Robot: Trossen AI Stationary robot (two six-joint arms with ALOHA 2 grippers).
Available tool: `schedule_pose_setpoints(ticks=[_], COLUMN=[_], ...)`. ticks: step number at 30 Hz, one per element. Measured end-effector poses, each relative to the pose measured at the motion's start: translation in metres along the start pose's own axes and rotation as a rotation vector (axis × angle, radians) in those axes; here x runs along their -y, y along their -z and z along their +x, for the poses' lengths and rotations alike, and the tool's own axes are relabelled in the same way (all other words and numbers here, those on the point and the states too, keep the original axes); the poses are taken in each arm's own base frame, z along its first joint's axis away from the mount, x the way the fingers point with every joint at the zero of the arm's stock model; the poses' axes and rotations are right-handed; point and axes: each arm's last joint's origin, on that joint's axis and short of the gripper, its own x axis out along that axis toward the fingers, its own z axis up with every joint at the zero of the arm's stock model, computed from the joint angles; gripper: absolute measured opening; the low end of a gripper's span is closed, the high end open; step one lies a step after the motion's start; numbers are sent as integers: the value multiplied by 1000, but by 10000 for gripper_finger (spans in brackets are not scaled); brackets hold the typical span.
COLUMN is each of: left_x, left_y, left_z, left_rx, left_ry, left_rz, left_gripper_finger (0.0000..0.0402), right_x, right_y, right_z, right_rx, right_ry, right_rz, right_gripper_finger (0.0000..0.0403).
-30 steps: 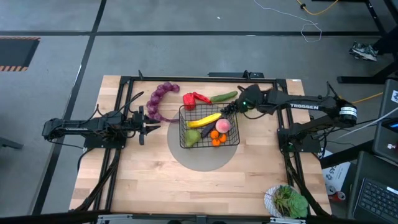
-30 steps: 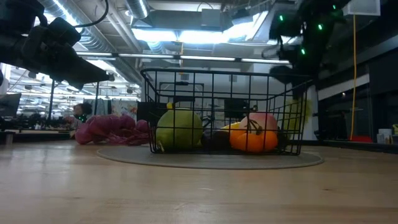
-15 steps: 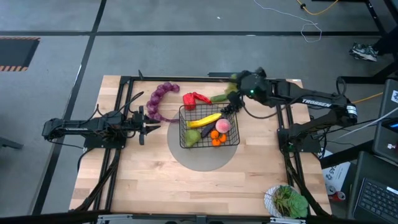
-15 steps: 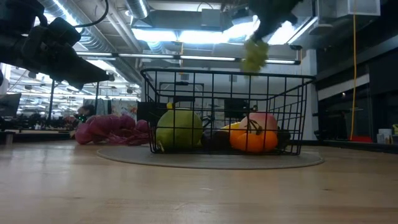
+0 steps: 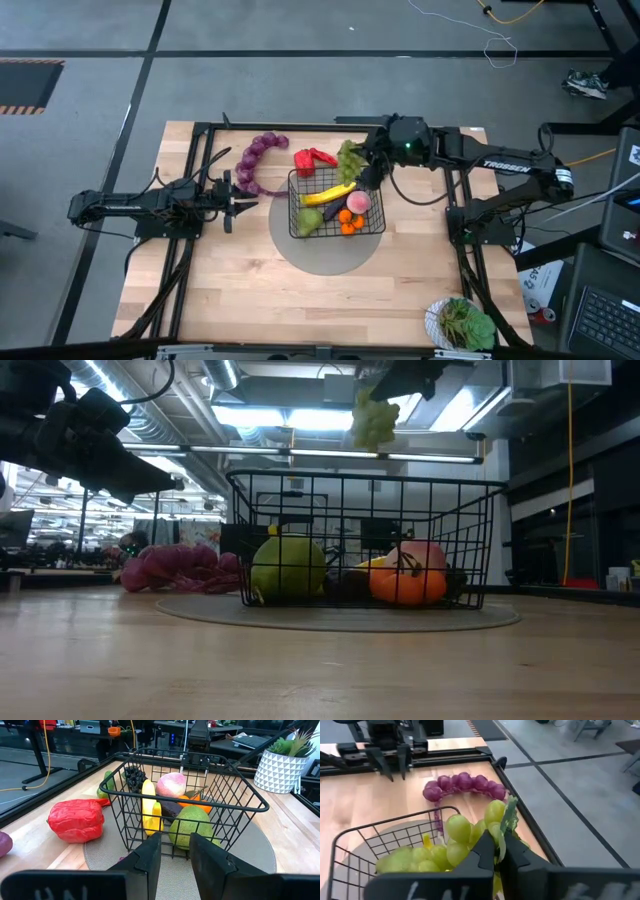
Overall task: Build produce basket
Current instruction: Put the green grapes into the wire basket
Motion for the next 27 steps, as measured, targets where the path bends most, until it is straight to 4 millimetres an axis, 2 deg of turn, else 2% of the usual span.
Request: schedule_pose_setpoints(ticks=[14,27], left_x=[0,0], left_y=[0,0], left_z=[0,0], left_rx=[0,0], left_ry=[0,0], left_rz=[0,0], left_gripper_finger=[96,96], right_x=[-5,-5], right_y=[6,7], right_z=[16,16], right_rx=[-57,-61], right_ry=[-63,-63], right_rz=[13,10], right_gripper_finger=[2,26])
